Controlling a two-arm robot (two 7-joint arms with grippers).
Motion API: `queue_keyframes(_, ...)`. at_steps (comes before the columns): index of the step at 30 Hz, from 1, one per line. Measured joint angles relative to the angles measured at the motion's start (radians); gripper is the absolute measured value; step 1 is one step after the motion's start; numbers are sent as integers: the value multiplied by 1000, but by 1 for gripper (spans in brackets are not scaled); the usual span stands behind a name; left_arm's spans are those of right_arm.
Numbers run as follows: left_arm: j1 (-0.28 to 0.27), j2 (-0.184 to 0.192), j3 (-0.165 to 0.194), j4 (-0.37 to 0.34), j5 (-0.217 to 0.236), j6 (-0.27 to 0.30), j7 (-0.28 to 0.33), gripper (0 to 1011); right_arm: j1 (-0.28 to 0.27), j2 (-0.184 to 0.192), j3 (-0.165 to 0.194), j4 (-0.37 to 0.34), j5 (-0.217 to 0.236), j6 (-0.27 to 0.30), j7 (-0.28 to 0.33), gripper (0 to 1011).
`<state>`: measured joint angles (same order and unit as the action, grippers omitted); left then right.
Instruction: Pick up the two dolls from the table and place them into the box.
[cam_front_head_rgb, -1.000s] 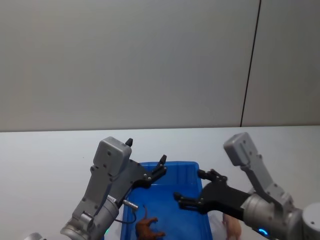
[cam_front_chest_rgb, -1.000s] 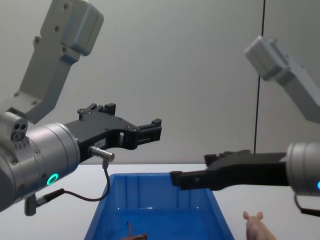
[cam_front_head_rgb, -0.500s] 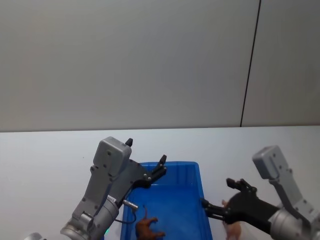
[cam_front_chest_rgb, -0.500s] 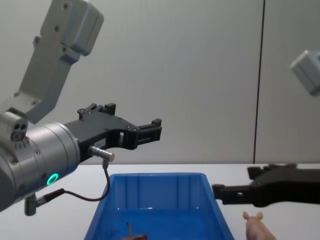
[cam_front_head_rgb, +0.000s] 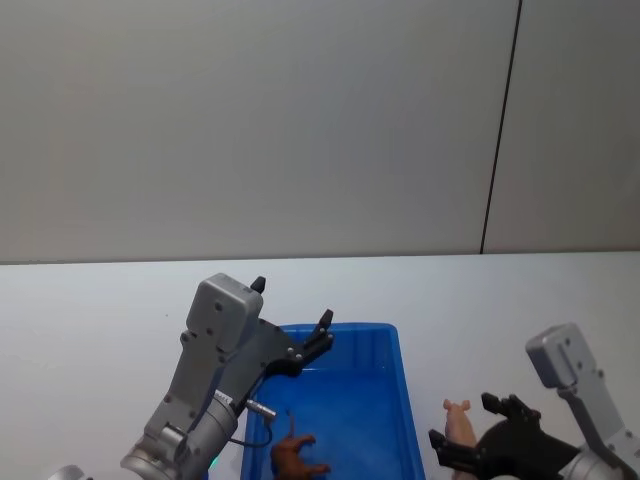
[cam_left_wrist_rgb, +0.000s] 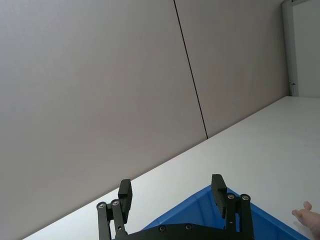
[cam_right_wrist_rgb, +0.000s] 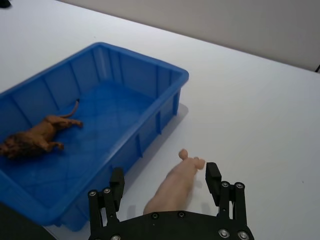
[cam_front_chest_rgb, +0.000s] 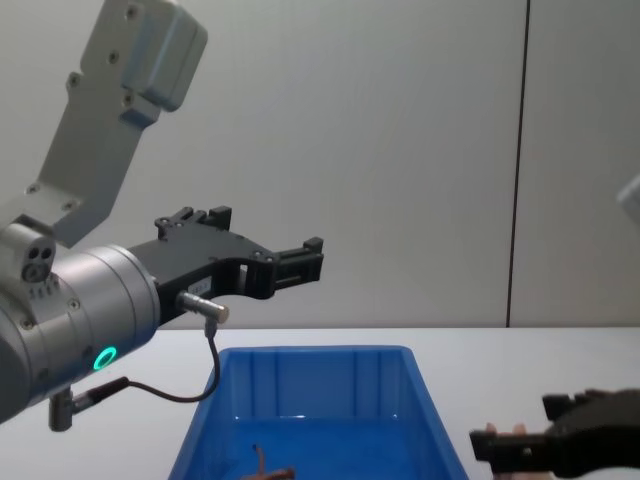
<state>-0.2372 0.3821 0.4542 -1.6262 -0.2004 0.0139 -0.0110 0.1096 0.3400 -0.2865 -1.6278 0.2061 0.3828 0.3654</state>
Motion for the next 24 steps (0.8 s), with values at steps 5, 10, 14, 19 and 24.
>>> queue_keyframes(5, 0, 0, 0, 0, 0, 0, 0, 1001, -2, -1, -2, 28, 0, 10, -12, 1001)
queue_keyframes(10, 0, 0, 0, 0, 0, 0, 0, 1001, 3, -7, -5, 57, -1, 17, -18, 1001)
queue_keyframes(14, 0, 0, 0, 0, 0, 0, 0, 1001, 11, -14, -7, 84, -3, 19, -22, 961)
queue_keyframes(19, 0, 0, 0, 0, 0, 0, 0, 1001, 21, -23, -10, 111, -3, 18, -25, 860)
queue_keyframes(24, 0, 0, 0, 0, 0, 0, 0, 1001, 30, -31, -13, 133, -1, 9, -27, 704)
